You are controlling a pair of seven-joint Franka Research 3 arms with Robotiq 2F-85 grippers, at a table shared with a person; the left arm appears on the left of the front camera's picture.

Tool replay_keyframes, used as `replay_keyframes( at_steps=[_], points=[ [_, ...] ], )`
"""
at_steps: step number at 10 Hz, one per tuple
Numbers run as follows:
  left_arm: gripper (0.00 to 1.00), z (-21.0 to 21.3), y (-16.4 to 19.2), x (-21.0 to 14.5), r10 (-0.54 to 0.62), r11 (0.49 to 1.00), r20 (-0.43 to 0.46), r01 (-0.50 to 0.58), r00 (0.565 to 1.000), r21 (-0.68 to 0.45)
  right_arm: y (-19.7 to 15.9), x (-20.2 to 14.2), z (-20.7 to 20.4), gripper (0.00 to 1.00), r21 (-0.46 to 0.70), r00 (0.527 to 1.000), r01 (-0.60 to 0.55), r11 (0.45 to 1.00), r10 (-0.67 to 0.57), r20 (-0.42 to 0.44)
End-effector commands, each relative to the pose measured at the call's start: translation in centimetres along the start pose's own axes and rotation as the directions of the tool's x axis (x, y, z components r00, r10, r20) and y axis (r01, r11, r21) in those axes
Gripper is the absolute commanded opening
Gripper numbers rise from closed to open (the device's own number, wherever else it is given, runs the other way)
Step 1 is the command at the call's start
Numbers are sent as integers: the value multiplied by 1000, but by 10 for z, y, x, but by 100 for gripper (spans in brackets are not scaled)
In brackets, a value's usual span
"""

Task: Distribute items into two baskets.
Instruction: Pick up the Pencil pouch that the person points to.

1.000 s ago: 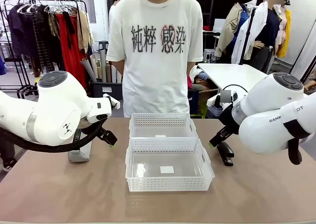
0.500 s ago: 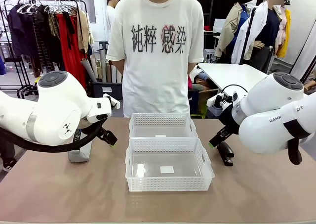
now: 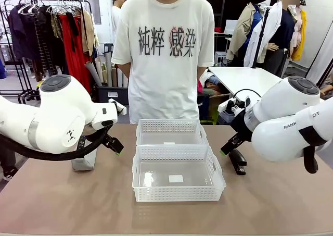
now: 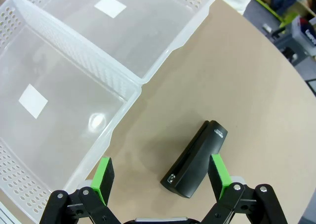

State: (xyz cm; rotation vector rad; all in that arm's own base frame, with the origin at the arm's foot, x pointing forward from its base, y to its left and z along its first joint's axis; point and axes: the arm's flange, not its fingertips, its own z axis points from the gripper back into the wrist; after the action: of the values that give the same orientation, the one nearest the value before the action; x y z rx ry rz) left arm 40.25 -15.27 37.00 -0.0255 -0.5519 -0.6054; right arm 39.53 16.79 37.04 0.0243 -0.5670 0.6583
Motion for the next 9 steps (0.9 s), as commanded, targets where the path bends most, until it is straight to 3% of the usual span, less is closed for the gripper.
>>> replay_keyframes(
  at_steps=[1, 3, 6, 8, 9],
  points=[
    [100, 2, 0, 1, -11, 999, 22, 12, 1000, -33, 4, 4, 2, 100, -28, 1000, 0, 1000, 1, 4],
    [100, 13, -6, 0, -30, 997, 66, 35, 997, -71, 15, 8, 8, 100, -115, 1000, 16, 993, -15, 9],
    [100, 29, -10, -15, -51, 981, 205, 87, 977, -173, 47, 2, 15, 100, -248, 1000, 17, 969, -19, -4],
    [100, 41, -7, -20, -75, 987, 124, 91, 990, -131, 55, -3, 20, 100, -137, 999, 34, 990, -35, -2],
    [100, 33, -27, 24, -47, 988, 168, 71, 985, -135, 26, 14, 24, 100, -189, 1000, 1, 982, 1, 7]
  ],
)
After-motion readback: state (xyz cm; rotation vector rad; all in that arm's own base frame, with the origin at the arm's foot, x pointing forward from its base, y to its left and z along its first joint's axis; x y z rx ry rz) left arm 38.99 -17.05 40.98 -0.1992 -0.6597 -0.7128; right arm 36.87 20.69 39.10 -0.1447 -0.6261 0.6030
